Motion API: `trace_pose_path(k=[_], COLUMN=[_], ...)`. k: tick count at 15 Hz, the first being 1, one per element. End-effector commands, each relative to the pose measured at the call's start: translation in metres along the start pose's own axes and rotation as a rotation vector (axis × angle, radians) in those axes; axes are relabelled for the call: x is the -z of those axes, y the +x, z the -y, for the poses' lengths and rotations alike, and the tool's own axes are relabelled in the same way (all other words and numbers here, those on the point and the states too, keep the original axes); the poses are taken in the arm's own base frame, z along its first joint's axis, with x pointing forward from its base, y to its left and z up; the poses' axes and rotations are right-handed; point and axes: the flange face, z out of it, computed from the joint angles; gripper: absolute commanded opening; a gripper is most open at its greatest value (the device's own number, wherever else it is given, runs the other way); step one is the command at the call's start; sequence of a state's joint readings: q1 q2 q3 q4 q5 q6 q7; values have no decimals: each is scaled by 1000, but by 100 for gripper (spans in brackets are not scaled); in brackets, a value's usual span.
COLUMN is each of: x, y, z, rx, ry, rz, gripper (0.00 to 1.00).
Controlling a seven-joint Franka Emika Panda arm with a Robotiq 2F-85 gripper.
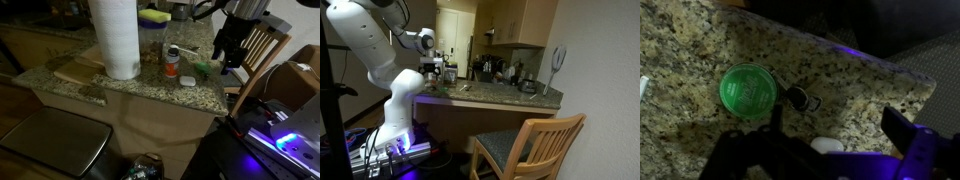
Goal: Put the keys on top of the green lid
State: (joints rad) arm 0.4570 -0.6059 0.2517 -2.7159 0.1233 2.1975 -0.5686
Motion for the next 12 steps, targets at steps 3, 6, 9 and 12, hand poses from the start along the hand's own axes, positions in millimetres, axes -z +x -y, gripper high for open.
trace_pose_path(k=[3, 6, 9, 12], x=[-29, -28, -27, -27], y=[11, 7, 9, 10], z=[7, 15, 21, 25], rx=[32, 3, -3, -20], ry=[44, 52, 49, 45], rz=[24, 53, 45, 52], gripper=[100, 100, 100, 100])
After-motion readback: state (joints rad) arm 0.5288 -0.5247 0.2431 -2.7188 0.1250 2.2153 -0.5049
